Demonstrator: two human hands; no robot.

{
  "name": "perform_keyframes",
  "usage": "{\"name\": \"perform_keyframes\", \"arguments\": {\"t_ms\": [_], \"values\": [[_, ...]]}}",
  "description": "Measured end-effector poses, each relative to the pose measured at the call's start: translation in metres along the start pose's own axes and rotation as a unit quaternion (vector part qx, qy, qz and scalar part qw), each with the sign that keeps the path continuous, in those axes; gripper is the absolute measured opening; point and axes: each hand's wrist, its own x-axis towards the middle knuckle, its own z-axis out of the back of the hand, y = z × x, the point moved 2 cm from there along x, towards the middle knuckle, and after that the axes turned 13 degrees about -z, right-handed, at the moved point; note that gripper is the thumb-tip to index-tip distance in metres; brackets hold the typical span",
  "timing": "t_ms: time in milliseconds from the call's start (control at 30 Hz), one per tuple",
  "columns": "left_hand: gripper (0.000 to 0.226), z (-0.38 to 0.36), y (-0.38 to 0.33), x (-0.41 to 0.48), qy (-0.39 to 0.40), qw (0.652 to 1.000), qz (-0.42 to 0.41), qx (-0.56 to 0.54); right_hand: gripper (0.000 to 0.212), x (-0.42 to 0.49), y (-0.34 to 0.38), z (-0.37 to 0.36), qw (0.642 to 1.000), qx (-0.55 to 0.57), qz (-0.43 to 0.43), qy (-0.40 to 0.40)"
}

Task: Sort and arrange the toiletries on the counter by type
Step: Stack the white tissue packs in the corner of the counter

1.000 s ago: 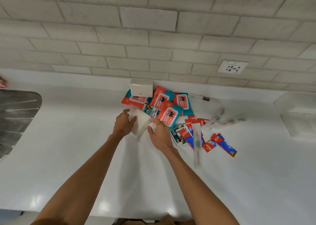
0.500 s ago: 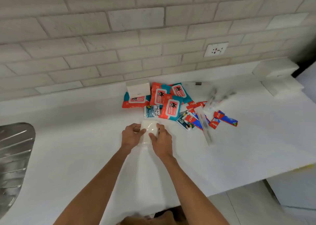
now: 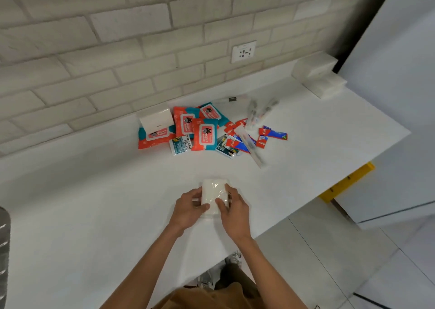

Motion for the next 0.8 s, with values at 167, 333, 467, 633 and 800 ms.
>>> {"name": "perform_keyframes", "arguments": {"t_ms": [167,333,467,633,800], "values": [[0.062,-0.031,-0.01,-0.004,0.054,0.998,-0.023,0.024,0.053,-0.014,-0.018,0.031,0.999,-0.012,-0.019,-0.039],[0.064,-0.075,-0.022,-0.005,0.069,0.996,-0.034,0.039,0.04,-0.021,-0.04,0.061,0.993,-0.037,-0.023,-0.109],[0.064,-0.112,-0.037,0.0,0.081,0.995,-0.035,0.055,0.026,-0.017,-0.058,0.089,0.989,-0.005,-0.021,-0.145],[0.062,-0.158,-0.056,0.012,0.084,0.994,-0.03,0.056,0.034,-0.001,-0.078,0.13,0.987,0.029,-0.062,-0.143],[0.061,-0.209,-0.073,0.026,0.069,0.996,-0.021,0.051,0.04,0.029,-0.102,0.18,0.989,0.038,-0.084,-0.117]]}}
